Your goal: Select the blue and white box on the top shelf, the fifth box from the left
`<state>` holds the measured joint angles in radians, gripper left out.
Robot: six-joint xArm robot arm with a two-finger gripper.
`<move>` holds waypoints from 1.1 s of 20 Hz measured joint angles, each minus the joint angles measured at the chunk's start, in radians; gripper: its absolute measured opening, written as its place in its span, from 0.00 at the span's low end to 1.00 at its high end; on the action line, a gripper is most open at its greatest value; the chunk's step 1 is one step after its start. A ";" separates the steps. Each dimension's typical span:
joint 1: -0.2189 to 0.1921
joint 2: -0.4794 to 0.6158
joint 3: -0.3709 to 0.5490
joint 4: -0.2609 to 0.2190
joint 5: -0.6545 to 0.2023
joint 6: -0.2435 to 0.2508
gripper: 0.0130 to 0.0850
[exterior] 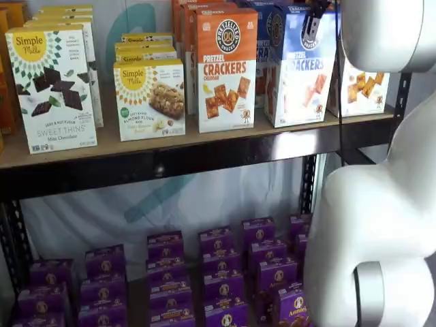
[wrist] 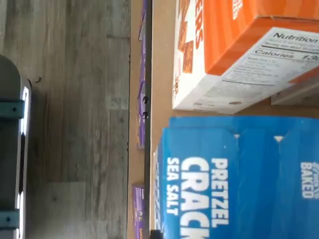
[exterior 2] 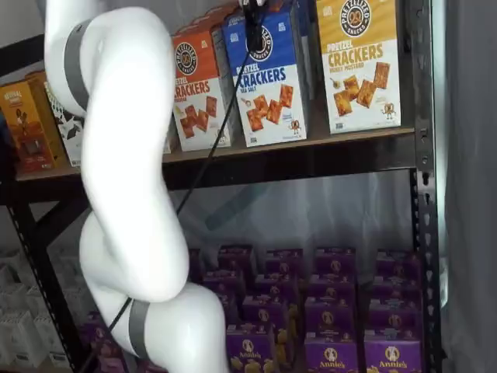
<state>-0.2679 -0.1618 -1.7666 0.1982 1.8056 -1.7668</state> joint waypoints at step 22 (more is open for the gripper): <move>-0.030 -0.184 0.062 -0.012 0.201 -0.013 0.61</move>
<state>-0.2983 -0.3461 -1.7044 0.1866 2.0070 -1.7799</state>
